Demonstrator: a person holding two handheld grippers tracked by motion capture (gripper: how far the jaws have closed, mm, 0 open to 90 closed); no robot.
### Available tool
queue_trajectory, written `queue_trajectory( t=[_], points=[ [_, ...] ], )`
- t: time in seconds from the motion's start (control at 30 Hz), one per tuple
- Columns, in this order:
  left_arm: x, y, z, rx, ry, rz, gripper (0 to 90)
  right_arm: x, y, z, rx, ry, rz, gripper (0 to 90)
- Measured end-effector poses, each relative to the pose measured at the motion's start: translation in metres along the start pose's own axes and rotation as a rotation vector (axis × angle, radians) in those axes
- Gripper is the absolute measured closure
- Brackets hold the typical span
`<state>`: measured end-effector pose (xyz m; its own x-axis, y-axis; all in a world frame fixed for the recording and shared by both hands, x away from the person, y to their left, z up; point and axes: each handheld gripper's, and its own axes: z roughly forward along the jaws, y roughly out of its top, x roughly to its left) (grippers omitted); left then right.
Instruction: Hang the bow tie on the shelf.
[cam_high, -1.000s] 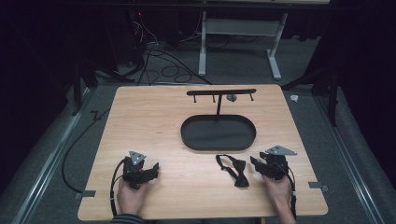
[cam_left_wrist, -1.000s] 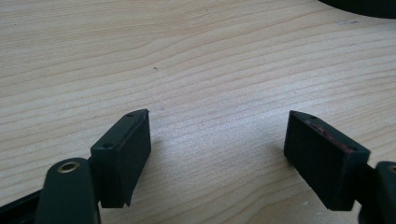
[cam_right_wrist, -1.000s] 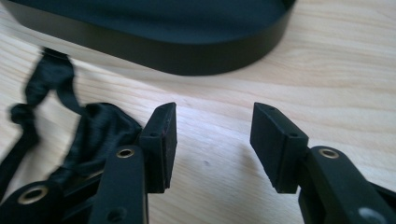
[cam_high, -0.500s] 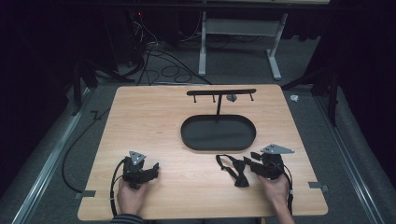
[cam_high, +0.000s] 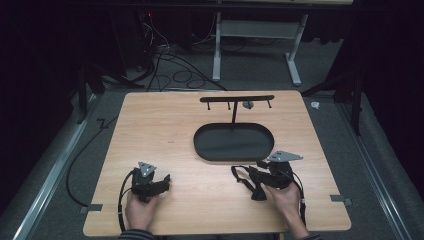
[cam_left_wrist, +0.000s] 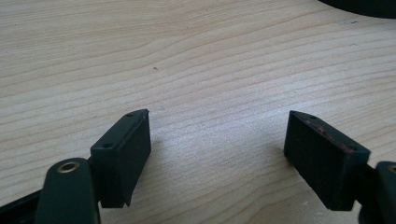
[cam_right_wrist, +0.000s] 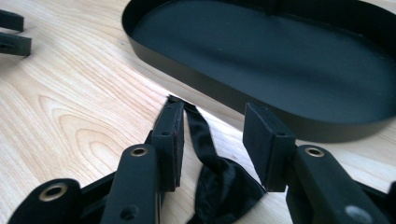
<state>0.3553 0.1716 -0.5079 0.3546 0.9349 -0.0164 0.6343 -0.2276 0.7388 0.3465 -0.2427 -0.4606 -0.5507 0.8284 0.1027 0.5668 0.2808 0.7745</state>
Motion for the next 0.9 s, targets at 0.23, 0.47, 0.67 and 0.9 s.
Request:
queue_trajectory(
  t=[0.23, 0.47, 0.67, 0.9],
  points=[
    [0.0, 0.0, 0.0, 0.0, 0.0, 0.0, 23.3, 0.005, 0.007, 0.008, 0.008, 0.019, -0.014, 61.8],
    [0.0, 0.0, 0.0, 0.0, 0.0, 0.0, 23.3, 0.007, 0.01, 0.021, 0.038, 0.037, -0.013, 63.7],
    [0.0, 0.0, 0.0, 0.0, 0.0, 0.0, 23.3, 0.008, 0.011, 0.033, 0.069, 0.045, -0.012, 66.3],
    [0.0, 0.0, 0.0, 0.0, 0.0, 0.0, 23.3, 0.005, 0.009, 0.045, 0.109, 0.047, -0.012, 70.8]
  ],
)
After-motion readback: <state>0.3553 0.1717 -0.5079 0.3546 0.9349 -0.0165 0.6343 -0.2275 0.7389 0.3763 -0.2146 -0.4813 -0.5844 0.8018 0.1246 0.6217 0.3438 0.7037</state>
